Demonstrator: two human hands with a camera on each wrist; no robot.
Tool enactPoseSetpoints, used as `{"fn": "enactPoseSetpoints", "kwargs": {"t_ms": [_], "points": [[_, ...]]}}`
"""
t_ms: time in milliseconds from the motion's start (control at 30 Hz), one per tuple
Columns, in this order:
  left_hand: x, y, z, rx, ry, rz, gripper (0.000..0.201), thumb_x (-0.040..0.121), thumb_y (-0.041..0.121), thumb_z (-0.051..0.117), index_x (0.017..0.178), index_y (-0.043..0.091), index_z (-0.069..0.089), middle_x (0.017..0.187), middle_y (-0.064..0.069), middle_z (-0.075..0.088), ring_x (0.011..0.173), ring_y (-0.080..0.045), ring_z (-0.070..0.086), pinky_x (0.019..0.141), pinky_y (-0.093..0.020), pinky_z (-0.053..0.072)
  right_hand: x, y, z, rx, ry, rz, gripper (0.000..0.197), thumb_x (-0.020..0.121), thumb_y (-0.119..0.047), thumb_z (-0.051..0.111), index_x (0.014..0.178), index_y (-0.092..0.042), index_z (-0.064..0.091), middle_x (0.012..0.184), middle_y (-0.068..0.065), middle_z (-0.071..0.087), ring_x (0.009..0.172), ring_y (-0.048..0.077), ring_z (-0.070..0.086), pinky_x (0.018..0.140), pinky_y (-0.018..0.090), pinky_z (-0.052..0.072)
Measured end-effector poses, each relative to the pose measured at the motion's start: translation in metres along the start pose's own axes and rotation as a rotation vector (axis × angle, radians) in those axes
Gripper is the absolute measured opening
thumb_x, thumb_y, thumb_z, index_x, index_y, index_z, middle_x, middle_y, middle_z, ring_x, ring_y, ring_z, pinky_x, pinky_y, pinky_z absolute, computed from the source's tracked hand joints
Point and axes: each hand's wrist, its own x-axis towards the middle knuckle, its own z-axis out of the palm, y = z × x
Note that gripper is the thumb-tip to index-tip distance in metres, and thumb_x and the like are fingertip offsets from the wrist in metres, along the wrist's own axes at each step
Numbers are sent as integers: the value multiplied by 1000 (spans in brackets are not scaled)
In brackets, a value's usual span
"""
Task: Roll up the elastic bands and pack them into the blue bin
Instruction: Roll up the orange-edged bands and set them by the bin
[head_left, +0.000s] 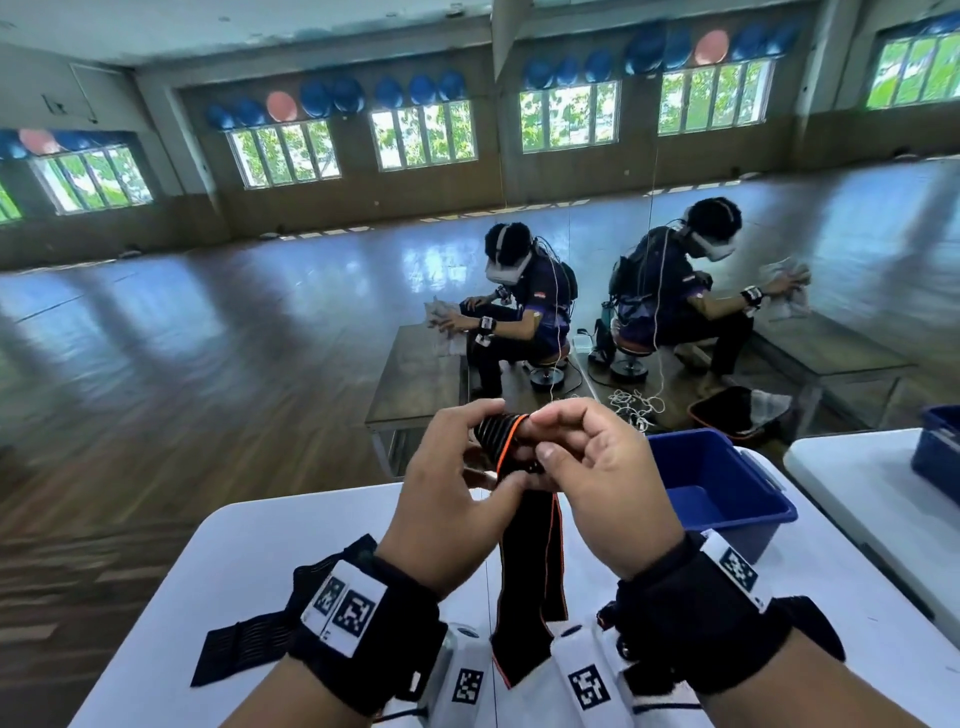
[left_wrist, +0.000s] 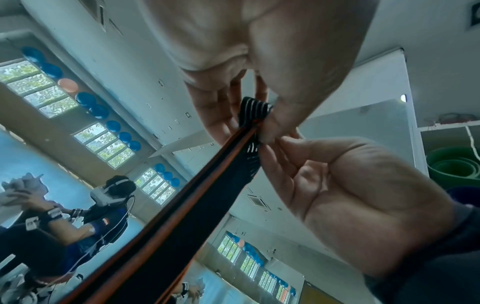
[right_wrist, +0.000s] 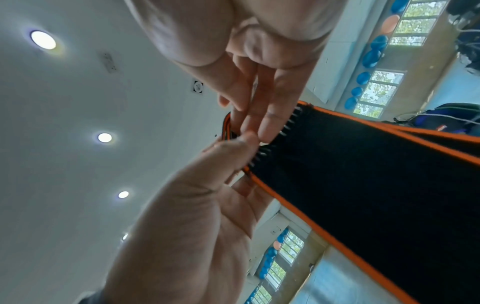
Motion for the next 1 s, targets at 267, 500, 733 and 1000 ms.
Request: {"fn": "enactPoseSetpoints", "kwargs": {"t_ms": [267, 500, 733, 1000], "points": [[4, 2, 5, -229, 208, -197, 38, 89, 0, 67, 114, 28, 61, 87, -1, 78, 79, -22, 74, 71, -39, 60, -3, -2, -12, -553, -53, -242, 36, 84, 2, 68, 104, -29, 72, 105, -20, 66, 100, 4, 62, 82, 12, 46], [3, -1, 2, -189, 212, -233, 22, 95, 8, 63, 104, 29, 61, 74, -1, 76, 65, -17, 71, 61, -34, 56, -14, 27, -21, -715, -66, -141, 31, 87, -21, 72, 110, -43, 70, 122, -19, 54, 112, 1, 55, 89, 25, 50], [-9, -7, 5, -253, 118, -265, 14, 96, 25, 64, 97, 30, 50, 68, -3, 72, 59, -23, 65, 57, -44, 52, -23, 28, -14, -600, 14, -114, 31, 92, -16, 67, 119, -29, 69, 102, -19, 72, 94, -1, 67, 83, 20, 54], [-46, -15, 20, -314, -72, -241, 22, 88, 16, 62, 103, 28, 51, 92, 5, 62, 78, -15, 57, 70, -37, 50, -21, 44, -9, -318, 131, -87, 27, 93, -11, 58, 110, -33, 58, 101, 0, 71, 96, 16, 69, 89, 51, 54]]}}
